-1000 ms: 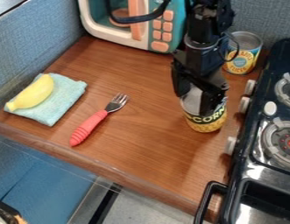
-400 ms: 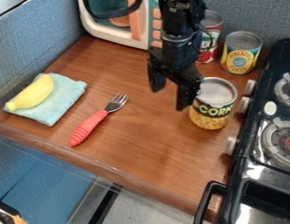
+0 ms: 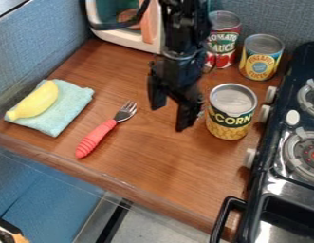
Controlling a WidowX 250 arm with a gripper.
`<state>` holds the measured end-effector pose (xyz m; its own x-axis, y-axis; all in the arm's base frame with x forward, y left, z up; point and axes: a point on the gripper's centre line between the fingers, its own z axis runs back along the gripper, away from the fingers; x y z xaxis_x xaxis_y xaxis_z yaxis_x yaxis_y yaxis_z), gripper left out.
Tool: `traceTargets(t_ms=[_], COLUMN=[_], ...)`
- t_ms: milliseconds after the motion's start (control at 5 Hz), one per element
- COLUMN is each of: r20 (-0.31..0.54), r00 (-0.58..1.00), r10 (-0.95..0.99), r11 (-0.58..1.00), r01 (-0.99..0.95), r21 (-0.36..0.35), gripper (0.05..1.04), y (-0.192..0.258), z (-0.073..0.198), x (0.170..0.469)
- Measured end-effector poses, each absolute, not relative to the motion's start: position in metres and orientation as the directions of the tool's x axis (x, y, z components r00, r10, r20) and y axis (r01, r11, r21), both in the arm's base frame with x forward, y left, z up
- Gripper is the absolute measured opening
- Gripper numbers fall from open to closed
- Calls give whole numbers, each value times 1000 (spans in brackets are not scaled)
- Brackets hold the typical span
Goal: Move the can and fail
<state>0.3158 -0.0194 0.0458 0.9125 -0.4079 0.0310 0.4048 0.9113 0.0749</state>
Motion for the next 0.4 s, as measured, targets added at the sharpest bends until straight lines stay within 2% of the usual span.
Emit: traceTargets(t_ms=[200, 400], r20=[58, 122], r00=[918, 921], r10=[-392, -369], r11=[920, 929], r01=[389, 369], r21=[46, 30], gripper=[998, 998], y=[-23, -30], z=[51, 69], x=[322, 340])
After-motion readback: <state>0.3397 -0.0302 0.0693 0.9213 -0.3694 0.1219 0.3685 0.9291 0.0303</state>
